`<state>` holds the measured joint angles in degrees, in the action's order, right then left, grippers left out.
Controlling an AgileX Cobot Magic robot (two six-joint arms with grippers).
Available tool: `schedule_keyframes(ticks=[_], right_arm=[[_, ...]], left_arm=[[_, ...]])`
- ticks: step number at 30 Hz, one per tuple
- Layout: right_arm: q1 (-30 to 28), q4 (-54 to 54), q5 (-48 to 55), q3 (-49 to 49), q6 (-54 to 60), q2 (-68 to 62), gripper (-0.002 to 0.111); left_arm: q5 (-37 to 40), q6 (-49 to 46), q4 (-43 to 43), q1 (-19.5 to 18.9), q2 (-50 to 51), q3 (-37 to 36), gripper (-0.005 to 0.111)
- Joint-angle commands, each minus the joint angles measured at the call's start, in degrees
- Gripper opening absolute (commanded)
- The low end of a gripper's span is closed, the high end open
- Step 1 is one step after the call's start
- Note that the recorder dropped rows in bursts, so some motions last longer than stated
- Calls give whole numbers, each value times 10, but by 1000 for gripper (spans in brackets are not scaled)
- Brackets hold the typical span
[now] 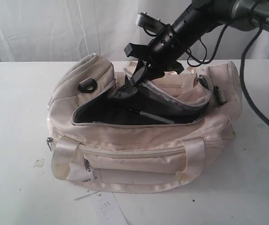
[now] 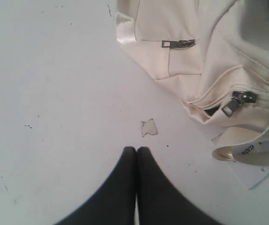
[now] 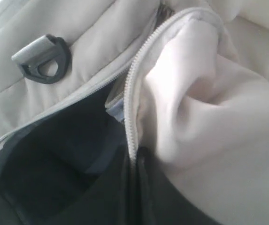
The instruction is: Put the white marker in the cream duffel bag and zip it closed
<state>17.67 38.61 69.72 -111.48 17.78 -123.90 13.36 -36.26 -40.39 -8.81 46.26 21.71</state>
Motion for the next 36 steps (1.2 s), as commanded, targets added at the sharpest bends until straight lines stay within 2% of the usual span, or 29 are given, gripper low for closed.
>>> schedule_keyframes(ticks=[1,5,16,23,27,29,31,36], right_arm=[[9,2,2,28,-2,24,0],[19,6,2,38,-6,28,0],[41,80,2,38,-29,51,0],[46,69,2,38,-31,84,0],[46,3,2,46,-38,108,0],[46,-29,2,69,-38,122,0],[46,-28,2,132,-34,155,0],[47,-21,2,190,-28,192,0]], left_arm=[[-38,5,-6,3,37,-3,0],[-64,2,-6,3,64,-3,0],[-63,4,-2,3,108,-3,0],[-65,5,-11,3,112,-3,0],[-65,5,-15,3,112,-3,0],[-65,5,-15,3,112,-3,0],[-65,-1,-6,3,112,-3,0],[-65,-1,-6,3,112,-3,0]])
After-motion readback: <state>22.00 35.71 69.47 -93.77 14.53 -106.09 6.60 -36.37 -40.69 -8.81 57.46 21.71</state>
